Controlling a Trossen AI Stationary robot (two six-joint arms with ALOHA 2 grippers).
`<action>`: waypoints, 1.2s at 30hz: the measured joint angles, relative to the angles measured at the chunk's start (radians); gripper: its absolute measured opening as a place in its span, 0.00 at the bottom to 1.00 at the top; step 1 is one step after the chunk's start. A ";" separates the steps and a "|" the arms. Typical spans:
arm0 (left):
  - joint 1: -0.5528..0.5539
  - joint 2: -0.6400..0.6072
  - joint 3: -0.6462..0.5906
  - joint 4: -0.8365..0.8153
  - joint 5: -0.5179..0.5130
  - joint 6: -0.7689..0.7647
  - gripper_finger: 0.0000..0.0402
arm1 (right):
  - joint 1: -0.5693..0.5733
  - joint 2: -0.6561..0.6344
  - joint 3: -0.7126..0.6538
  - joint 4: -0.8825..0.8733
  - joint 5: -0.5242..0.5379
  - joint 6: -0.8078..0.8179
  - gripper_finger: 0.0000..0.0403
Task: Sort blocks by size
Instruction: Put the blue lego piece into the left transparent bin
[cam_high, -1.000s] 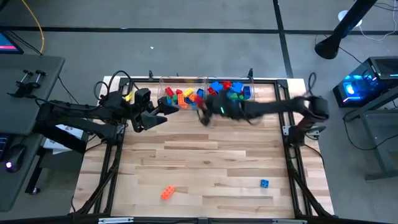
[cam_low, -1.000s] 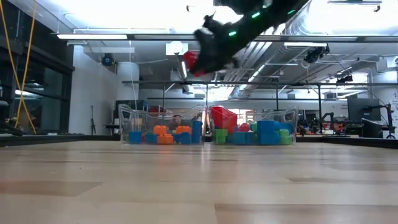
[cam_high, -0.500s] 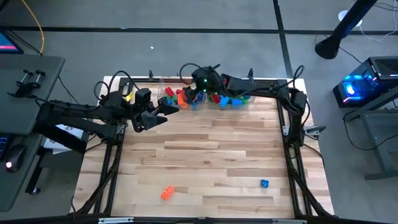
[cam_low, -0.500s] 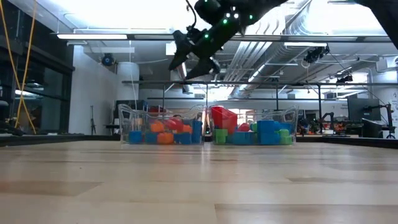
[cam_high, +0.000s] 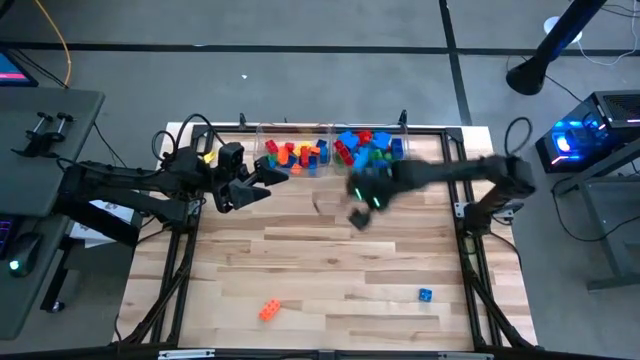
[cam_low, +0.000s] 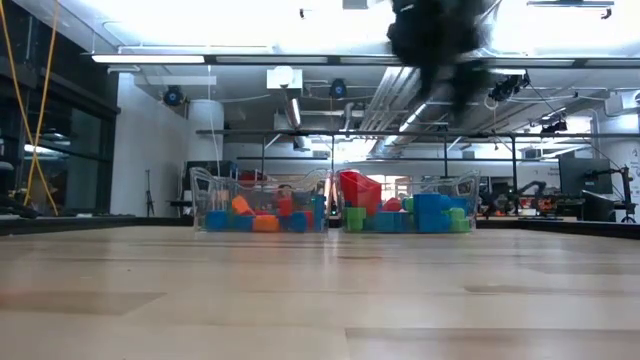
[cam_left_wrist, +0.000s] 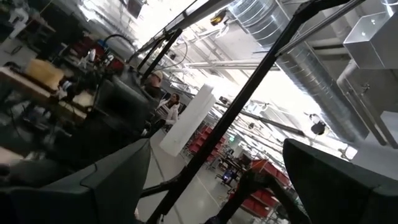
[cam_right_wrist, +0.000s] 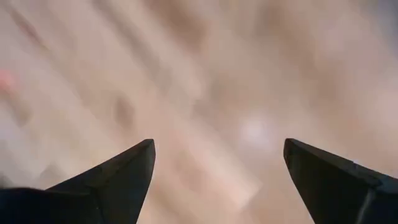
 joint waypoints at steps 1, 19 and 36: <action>0.000 0.000 0.000 -0.007 0.000 -0.007 0.88 | 0.065 -0.025 -0.050 0.003 -0.019 0.136 0.87; 0.000 0.001 0.000 -0.113 0.000 -0.025 0.88 | 0.839 -0.102 -0.446 0.154 -0.154 1.501 0.87; 0.000 0.001 0.000 -0.119 0.000 -0.040 0.88 | 0.791 -0.102 -0.623 0.484 -0.165 1.494 0.88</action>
